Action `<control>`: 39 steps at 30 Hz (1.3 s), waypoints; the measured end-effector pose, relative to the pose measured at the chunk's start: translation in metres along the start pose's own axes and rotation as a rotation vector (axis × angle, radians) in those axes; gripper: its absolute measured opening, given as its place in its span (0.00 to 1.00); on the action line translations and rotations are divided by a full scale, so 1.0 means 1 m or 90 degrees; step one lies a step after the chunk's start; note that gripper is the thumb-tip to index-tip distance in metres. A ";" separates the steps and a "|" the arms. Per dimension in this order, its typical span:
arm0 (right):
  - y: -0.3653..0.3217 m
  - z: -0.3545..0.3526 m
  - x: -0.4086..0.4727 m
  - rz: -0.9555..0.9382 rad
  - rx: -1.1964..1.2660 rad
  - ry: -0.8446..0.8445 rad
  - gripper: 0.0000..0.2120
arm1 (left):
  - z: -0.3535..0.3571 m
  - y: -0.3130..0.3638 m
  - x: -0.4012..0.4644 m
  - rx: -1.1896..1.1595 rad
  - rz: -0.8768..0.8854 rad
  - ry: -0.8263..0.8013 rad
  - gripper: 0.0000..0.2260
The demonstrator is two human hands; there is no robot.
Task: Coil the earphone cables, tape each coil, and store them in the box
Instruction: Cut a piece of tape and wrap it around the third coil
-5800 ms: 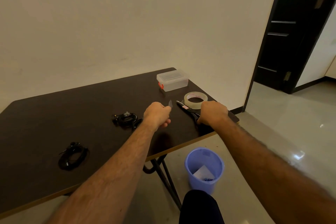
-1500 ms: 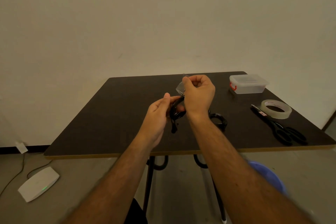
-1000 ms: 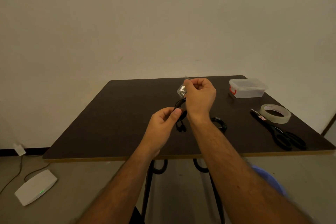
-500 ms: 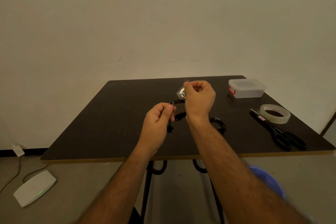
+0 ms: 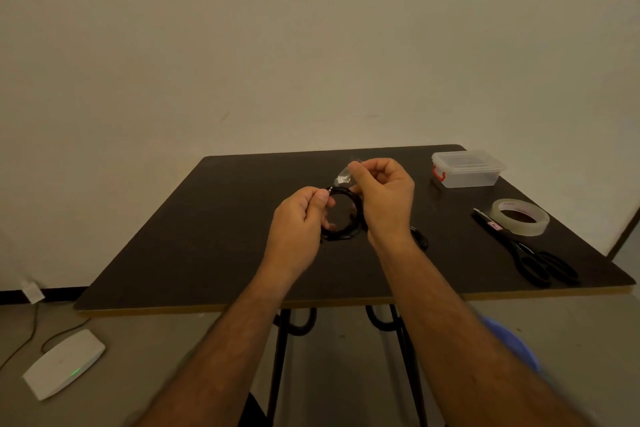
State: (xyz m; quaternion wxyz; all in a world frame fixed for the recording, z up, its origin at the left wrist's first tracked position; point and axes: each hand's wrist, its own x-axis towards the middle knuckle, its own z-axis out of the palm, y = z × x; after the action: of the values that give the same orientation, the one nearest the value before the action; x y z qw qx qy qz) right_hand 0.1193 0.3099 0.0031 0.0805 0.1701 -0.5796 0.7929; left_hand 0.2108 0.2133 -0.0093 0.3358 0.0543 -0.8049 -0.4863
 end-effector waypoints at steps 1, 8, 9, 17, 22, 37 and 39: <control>-0.002 -0.005 0.003 -0.009 -0.011 -0.013 0.04 | -0.002 0.000 0.001 0.005 -0.009 -0.011 0.12; -0.037 -0.039 0.024 -0.052 -0.079 -0.297 0.08 | -0.007 -0.001 0.008 0.078 -0.091 -0.068 0.13; -0.040 -0.040 0.024 -0.055 -0.115 -0.361 0.08 | -0.007 0.000 0.009 0.080 -0.094 -0.075 0.14; -0.037 -0.036 0.016 -0.138 -0.314 -0.452 0.06 | -0.001 0.013 0.009 -0.019 -0.113 -0.111 0.15; -0.031 -0.033 0.012 -0.205 -0.346 -0.396 0.06 | -0.002 0.019 0.010 -0.143 -0.167 -0.139 0.13; -0.035 -0.030 0.010 -0.224 -0.409 -0.387 0.08 | -0.006 0.023 0.014 -0.067 -0.182 -0.147 0.17; -0.032 -0.029 0.008 -0.227 -0.406 -0.373 0.08 | -0.005 0.022 0.014 -0.014 -0.165 -0.132 0.18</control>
State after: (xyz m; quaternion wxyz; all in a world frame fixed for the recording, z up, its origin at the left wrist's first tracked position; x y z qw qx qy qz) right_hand 0.1171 0.3466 0.0269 0.0969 0.4507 -0.7542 0.4675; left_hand 0.2083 0.2158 0.0172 0.1863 0.1033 -0.8159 -0.5375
